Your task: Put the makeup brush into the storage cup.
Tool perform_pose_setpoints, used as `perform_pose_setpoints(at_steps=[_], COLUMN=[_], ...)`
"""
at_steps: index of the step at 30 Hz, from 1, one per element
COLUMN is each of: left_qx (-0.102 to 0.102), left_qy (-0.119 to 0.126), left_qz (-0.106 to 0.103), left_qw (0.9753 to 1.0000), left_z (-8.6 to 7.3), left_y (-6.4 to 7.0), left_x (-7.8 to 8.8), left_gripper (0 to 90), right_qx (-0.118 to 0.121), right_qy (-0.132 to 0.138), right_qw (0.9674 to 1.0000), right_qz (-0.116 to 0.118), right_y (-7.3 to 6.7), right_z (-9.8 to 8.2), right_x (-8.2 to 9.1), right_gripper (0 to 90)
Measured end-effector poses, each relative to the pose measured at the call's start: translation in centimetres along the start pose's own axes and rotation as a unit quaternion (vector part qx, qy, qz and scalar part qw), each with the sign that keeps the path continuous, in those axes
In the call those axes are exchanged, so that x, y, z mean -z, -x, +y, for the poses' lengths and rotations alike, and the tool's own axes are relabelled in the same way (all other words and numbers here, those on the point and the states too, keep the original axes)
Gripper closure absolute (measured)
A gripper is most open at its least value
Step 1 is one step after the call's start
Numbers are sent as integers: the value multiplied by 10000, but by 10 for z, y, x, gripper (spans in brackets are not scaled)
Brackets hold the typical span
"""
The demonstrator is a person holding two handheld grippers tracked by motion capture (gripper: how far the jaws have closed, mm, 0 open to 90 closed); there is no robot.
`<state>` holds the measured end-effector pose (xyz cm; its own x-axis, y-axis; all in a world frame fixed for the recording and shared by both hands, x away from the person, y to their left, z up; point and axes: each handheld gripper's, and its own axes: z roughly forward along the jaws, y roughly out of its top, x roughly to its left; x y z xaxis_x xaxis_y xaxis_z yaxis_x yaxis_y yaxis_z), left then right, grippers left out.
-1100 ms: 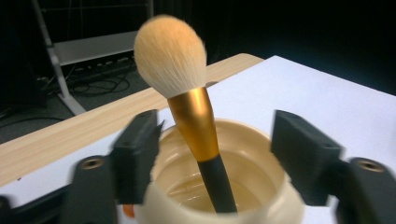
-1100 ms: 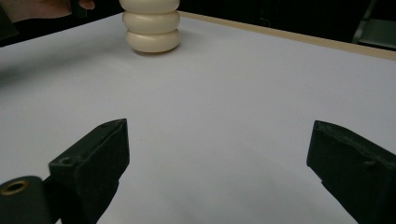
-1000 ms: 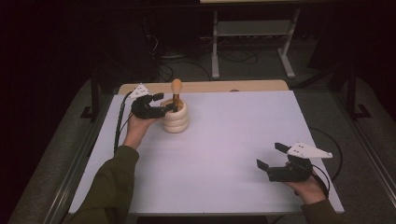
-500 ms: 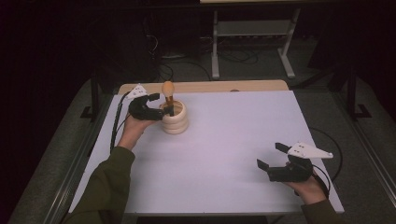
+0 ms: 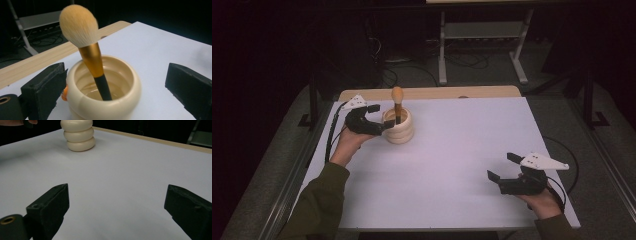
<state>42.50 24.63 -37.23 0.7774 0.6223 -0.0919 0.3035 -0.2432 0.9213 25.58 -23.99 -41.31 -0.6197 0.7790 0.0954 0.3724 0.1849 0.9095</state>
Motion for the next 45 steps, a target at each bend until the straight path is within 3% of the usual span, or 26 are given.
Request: perform_pose_setpoints(at_steps=[11, 20, 22, 29, 33, 39, 45], left_qx=[-98, -137, -137, -169, -198, -216, -246], left_qy=[-191, -123, -198, -73, -160, -10, -70], left_qz=[-92, -123, -130, -120, -147, -116, -139], left_qw=[9997, 9998, 9996, 9998, 9996, 9997, 9996], left_z=[-6, -12, -13, -23, -28, -40, -52], left_y=[20, 37, 40, 54, 62, 73, 81], left_x=[22, 41, 44, 57, 64, 75, 83], left_gripper=[28, 29, 29, 29, 29, 49, 52], right_qx=[9, 18, 18, 13, 46, 34, 46], right_qy=[-6, 2, 6, 13, 6, 20, 23], right_qw=[10000, 10000, 10000, 10000, 10000, 10000, 10000], right_qz=[7, 8, 11, 6, 5, -11, -4], right_y=[-1, -1, -1, -2, -2, -2, -2], right_z=[0, 1, 1, 1, 1, 2, 2], right_x=[0, 0, 0, 0, 1, 1, 2], right_gripper=[49, 49, 49, 49, 49, 49, 49])
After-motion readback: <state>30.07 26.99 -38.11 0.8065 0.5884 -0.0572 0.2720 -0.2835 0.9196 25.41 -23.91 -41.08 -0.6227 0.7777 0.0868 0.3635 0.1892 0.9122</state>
